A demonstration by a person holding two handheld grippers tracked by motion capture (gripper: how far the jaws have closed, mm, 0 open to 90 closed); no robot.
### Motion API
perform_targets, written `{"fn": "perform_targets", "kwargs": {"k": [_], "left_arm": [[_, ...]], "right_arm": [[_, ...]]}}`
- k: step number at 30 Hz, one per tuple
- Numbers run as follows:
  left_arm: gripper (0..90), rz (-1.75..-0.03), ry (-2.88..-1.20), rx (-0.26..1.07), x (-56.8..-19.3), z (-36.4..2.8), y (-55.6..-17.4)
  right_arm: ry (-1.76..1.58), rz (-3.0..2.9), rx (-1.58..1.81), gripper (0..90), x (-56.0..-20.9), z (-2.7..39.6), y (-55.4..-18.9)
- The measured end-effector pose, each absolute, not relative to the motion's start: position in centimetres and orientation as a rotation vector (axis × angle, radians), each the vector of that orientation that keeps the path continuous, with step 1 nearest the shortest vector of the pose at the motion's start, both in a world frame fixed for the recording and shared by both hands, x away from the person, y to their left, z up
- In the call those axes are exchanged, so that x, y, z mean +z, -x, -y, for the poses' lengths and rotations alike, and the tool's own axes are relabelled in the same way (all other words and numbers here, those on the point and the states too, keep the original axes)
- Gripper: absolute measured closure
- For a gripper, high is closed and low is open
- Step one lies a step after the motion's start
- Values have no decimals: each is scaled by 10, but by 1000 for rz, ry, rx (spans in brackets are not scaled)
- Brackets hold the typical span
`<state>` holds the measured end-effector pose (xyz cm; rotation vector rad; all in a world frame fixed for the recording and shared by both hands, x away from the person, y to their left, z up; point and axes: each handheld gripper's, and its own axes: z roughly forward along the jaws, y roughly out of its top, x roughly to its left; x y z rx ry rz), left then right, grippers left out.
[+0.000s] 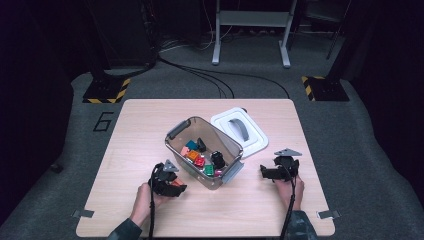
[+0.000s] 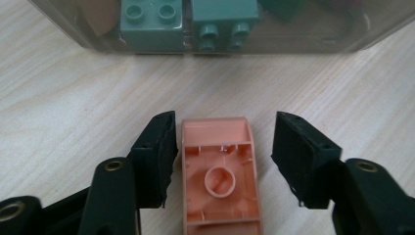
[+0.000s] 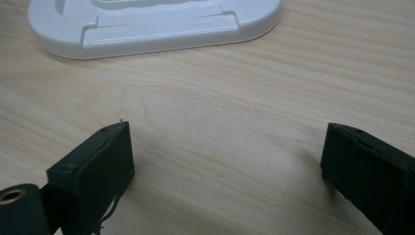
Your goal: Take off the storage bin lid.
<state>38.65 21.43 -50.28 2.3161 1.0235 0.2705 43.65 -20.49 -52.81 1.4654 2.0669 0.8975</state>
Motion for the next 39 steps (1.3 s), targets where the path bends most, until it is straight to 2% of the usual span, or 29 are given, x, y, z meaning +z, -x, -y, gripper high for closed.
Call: {"fn": "perform_targets", "kwargs": {"k": [5,19,39], "left_arm": [[577,-1011,-2332,287,-504,-214,-386],[586,-981,-2254,326,-479,-232,-379],[587,-907,-2168,408,-408,-251,-378]], "right_arm": [[-1466,-2067,898,46,-528,205,-436],[-1464,-2067,898,46,-528,205,-437],[-1466,-2067,898,46,-528,205,-436]]}}
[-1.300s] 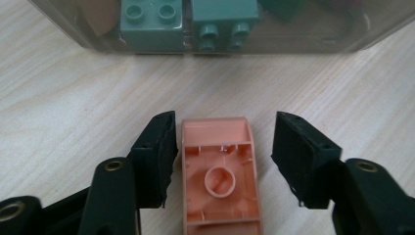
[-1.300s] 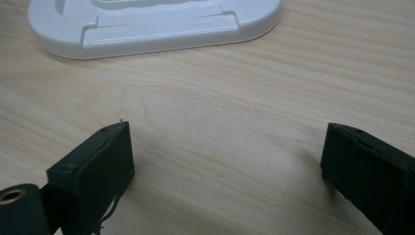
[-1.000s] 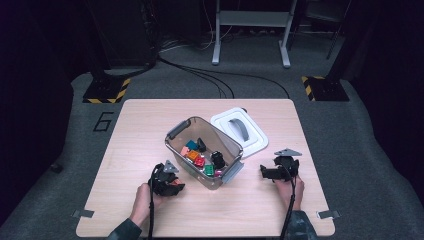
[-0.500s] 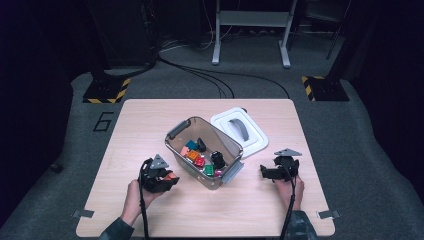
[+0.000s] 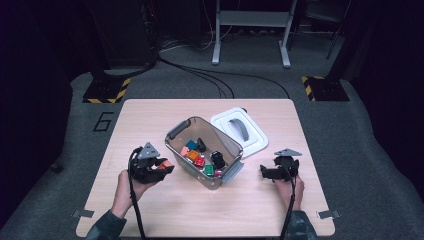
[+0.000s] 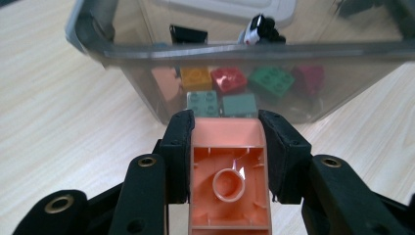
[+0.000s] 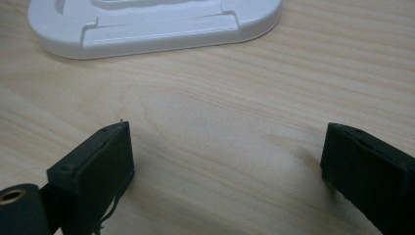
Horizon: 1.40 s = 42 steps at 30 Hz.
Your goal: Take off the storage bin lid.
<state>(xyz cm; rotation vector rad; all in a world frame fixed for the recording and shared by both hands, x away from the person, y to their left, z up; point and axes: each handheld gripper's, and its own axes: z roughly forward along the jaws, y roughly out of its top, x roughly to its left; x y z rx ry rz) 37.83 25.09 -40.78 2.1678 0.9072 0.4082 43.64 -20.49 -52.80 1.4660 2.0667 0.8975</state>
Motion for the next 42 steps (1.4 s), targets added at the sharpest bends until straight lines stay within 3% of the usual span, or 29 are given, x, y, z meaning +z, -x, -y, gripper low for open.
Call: {"fn": "perform_targets", "kwargs": {"k": [17,42], "left_arm": [[587,-795,-2149,453,-358,-221,-404],[586,-735,-2199,334,-377,-155,-436]], "right_arm": [[-1466,-2067,898,46,-528,205,-436],[-1465,-2067,898,46,-528,205,-436]]}}
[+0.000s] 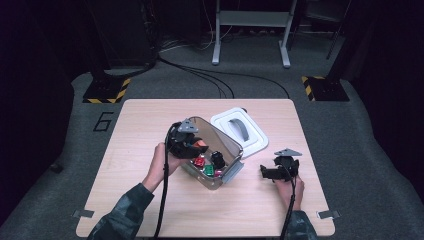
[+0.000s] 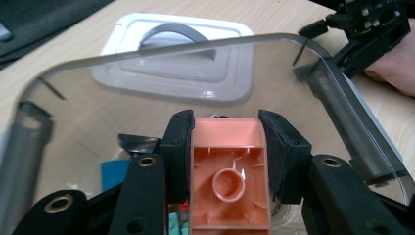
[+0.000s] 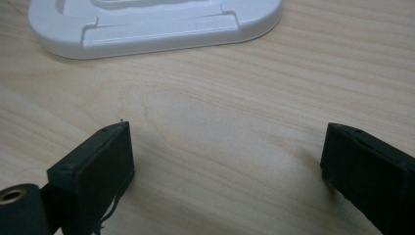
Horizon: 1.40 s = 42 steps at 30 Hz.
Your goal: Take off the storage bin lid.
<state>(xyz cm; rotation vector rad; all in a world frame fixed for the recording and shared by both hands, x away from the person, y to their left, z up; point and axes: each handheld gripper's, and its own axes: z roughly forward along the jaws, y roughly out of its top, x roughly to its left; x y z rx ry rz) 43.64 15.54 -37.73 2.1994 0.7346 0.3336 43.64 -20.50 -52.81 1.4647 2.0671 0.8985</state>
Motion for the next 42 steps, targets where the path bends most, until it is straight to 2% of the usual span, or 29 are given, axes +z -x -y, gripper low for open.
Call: {"fn": "perform_targets", "kwargs": {"k": [20,25,27,33,42], "left_arm": [[570,-700,-2268,243,-403,-134,-426],[482,-699,-2262,250,-399,-139,-420],[408,-699,-2253,259,-397,-143,-418],[287,-707,-2226,280,-391,-162,-404],[179,-748,-2207,350,-395,-196,-382]], "right_arm": [[-1464,-2067,899,47,-528,205,-436],[-1464,-2067,899,47,-528,205,-436],[-1464,-2067,899,47,-528,205,-436],[-1465,-2067,899,47,-528,205,-436],[-1464,-2067,898,47,-528,205,-436]]}}
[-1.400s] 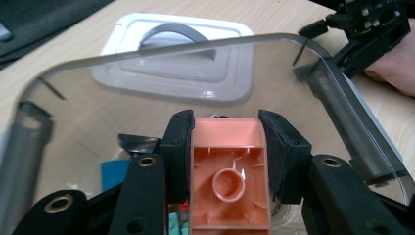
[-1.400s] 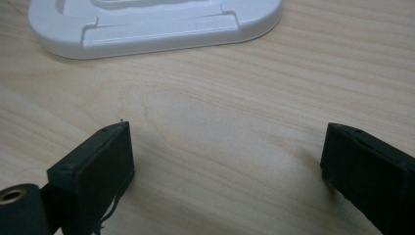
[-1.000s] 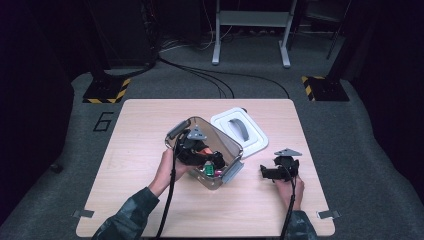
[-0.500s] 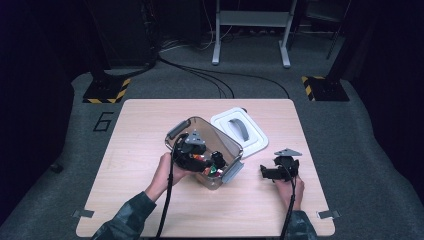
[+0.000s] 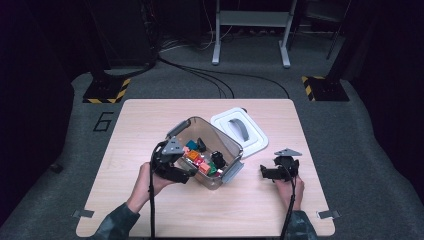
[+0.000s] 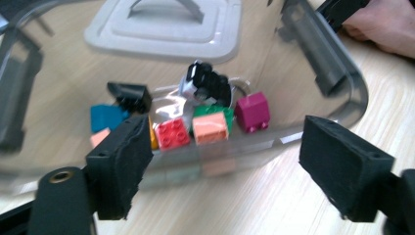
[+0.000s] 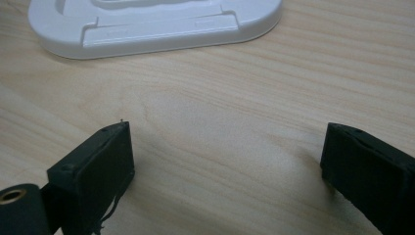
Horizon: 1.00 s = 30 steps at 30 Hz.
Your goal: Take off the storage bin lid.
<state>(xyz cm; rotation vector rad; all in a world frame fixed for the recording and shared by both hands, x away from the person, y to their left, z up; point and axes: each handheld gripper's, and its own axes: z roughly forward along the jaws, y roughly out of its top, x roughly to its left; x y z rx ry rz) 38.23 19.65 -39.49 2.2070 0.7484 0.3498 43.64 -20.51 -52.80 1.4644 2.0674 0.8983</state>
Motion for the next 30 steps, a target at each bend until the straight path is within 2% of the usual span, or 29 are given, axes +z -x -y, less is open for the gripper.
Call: {"fn": "perform_targets", "kwargs": {"k": [8,13,20,26,30], "left_arm": [[106,-841,-2192,396,-415,-230,-367],[68,-931,-2207,416,-443,-251,-366],[46,-1067,-2206,425,-484,-276,-366],[30,-1130,-2240,522,-507,-286,-363],[12,-1159,-2216,508,-519,-292,-363]], "right_arm": [[-1465,-2067,898,47,-528,205,-436],[-1466,-2066,898,47,-528,205,-436],[-1466,-2066,898,47,-528,205,-436],[-1467,-2066,898,46,-528,205,-436],[-1467,-2066,897,46,-528,205,-437]]}}
